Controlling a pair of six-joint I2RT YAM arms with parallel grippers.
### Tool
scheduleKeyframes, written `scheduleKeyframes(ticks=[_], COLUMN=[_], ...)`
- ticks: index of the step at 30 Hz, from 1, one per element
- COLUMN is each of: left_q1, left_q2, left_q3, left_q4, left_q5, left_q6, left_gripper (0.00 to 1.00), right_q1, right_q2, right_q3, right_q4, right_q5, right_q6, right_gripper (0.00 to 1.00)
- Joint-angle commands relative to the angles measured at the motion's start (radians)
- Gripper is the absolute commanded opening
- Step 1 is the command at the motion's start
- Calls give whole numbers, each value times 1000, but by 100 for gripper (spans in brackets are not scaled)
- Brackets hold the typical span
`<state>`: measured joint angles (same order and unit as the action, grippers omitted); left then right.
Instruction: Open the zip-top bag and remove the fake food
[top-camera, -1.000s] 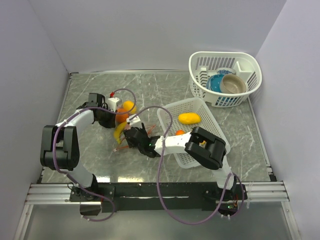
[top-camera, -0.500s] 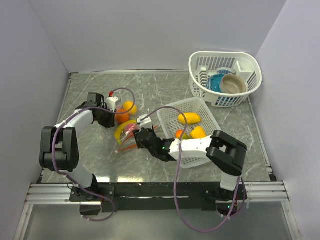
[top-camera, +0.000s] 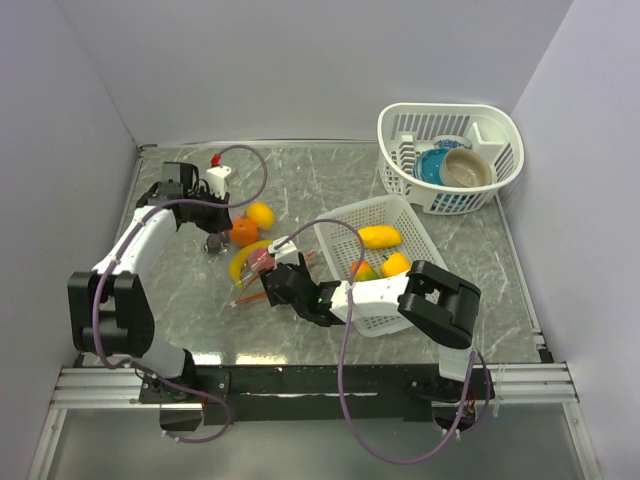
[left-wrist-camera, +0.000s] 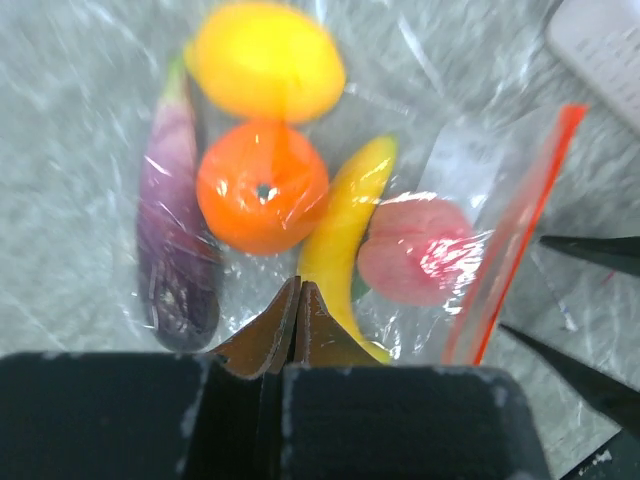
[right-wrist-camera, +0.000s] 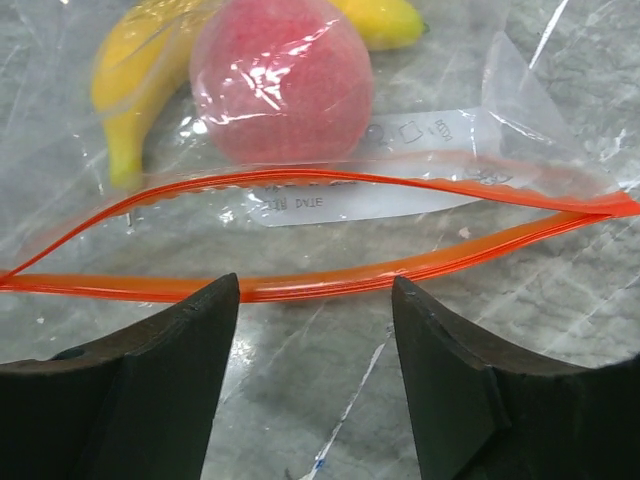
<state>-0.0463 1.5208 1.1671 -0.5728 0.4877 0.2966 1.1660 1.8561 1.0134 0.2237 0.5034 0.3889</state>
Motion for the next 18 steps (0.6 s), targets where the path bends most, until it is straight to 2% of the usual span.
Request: scheduleKeyframes(ticks=[1,3,4,6,7,9,18], left_q1=[6,32,43,77,82,85,79], left_q2=[-41,8,33,115,143,209,345], left_q3=[19,11,16,54,74,120,197], left_q4=[-6,23,52,68,67,77,161], left_q5=[14,-17,-21,-26,-23,-31,-32], left_q6=[-19,-8,-8,-17,-17,-25,-82], left_gripper=[8,19,30,39,55,57,49], right_q1=[15,20,21,23,24,26,24], right_q2=[-3,-9,-8,-8,-6,-5,8], right_q3=[2,-6,-10,-15,-16,-19,-15], right_q4=[28,35,37,39,39,46,62], right_q5=[20,21,23,21,23,21,-3], right_q6=[33,36,41,45,47,50,51], right_gripper=[75,79,79,79,79,79,79])
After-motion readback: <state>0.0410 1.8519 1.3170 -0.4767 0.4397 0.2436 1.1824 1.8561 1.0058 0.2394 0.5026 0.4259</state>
